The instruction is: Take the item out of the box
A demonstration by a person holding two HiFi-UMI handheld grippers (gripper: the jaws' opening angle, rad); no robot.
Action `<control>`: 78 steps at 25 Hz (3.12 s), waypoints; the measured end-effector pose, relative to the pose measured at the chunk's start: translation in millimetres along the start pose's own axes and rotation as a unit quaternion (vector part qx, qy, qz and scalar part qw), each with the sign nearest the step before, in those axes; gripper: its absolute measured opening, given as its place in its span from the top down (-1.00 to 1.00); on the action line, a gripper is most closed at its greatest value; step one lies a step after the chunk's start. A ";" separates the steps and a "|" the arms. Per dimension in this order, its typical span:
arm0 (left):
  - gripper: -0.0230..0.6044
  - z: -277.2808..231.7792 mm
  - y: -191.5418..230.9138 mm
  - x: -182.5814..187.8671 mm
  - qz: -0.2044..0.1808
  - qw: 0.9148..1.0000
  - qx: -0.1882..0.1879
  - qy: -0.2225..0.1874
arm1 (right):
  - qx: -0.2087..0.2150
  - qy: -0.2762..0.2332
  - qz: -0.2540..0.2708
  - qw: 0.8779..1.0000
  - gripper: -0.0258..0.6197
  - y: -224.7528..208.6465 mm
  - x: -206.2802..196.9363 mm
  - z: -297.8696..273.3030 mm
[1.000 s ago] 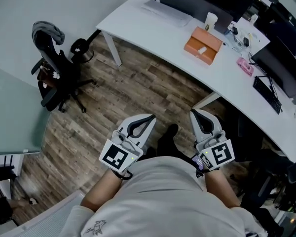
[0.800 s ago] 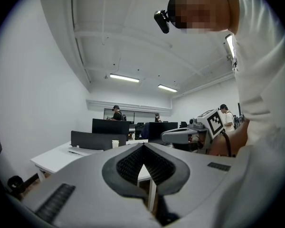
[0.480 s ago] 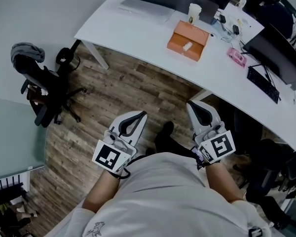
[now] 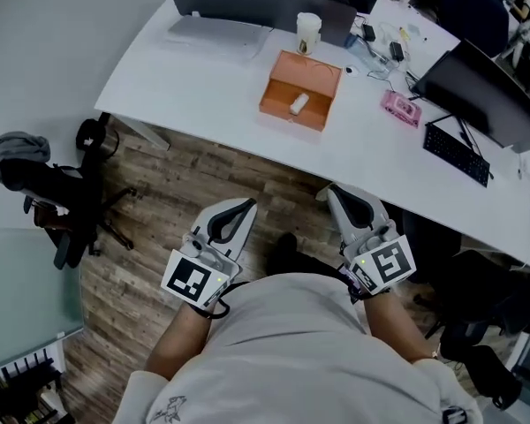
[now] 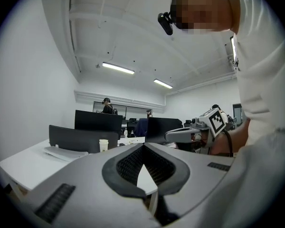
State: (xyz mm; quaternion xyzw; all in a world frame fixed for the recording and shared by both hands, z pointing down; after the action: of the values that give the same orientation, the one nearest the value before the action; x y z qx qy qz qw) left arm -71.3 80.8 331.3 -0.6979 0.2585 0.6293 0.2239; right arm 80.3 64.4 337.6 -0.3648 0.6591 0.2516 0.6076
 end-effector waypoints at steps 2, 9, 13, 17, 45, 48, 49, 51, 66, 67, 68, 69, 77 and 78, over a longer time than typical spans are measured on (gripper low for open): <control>0.93 -24.0 0.1 9.6 0.001 1.000 -0.009 -0.004 | -0.002 0.002 -0.004 1.000 0.91 -21.6 6.6 -1.3; 0.93 -86.3 0.9 46.8 -0.012 0.999 -0.038 -0.018 | -0.009 -0.010 0.001 1.000 0.91 -68.6 41.3 -3.4; 0.93 -109.4 -5.6 57.0 -0.010 0.998 -0.059 -0.027 | -0.016 -0.012 0.004 1.000 0.91 -80.8 49.9 -2.0; 0.93 -130.1 -3.2 63.7 -0.011 0.996 -0.083 -0.034 | -0.028 -0.014 0.012 0.999 0.91 -90.6 56.9 -6.5; 0.93 -245.1 157.4 75.0 -0.027 0.975 -0.221 -0.027 | -0.185 0.004 -0.011 0.983 0.91 -175.6 78.9 -145.2; 0.93 -251.1 177.6 71.3 -0.026 0.972 -0.232 -0.022 | -0.202 0.003 -0.014 0.979 0.91 -184.0 82.1 -163.3; 0.93 -253.3 184.0 72.0 -0.025 0.971 -0.235 -0.023 | -0.206 0.005 -0.017 0.978 0.91 -186.6 82.2 -169.3; 0.93 -257.7 197.3 73.1 -0.024 0.971 -0.238 -0.025 | -0.212 0.010 -0.023 0.977 0.91 -191.7 81.3 -181.4; 0.93 -296.8 283.8 47.0 -0.015 0.961 -0.276 0.003 | -0.246 0.043 -0.082 0.965 0.81 -234.5 50.6 -267.5; 0.93 -299.9 287.6 42.8 -0.014 0.960 -0.279 0.007 | -0.247 0.049 -0.090 0.964 0.79 -238.2 45.6 -272.4; 0.93 -302.3 290.5 37.7 -0.012 0.959 -0.283 0.013 | -0.247 0.056 -0.098 0.962 0.76 -241.7 40.2 -276.8; 0.93 -304.5 292.7 32.5 -0.012 0.957 -0.288 0.020 | -0.248 0.062 -0.108 0.961 0.72 -245.0 34.6 -280.8; 0.93 -332.8 310.1 -1.1 0.001 0.950 -0.309 0.042 | -0.251 0.107 -0.200 0.941 0.51 -272.5 -23.3 -308.4; 0.93 -337.1 312.3 -6.8 0.002 0.950 -0.309 0.044 | -0.250 0.111 -0.212 0.938 0.50 -275.6 -31.4 -311.9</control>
State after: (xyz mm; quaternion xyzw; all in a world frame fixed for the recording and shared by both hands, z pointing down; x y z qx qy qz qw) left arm -15.5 -372.9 378.4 -0.7592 0.0628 0.6477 -0.0154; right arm 104.5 -339.2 441.3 -0.6620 0.5454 0.2319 0.4588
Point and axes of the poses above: the fingertips, and each gripper's own axes: z backward along the fingers, y to its left, x out of its top, the point moved 2 cm from there along z, backward along the fingers, and after that the axes turned 5 degrees about -z, right-handed, at the moved point
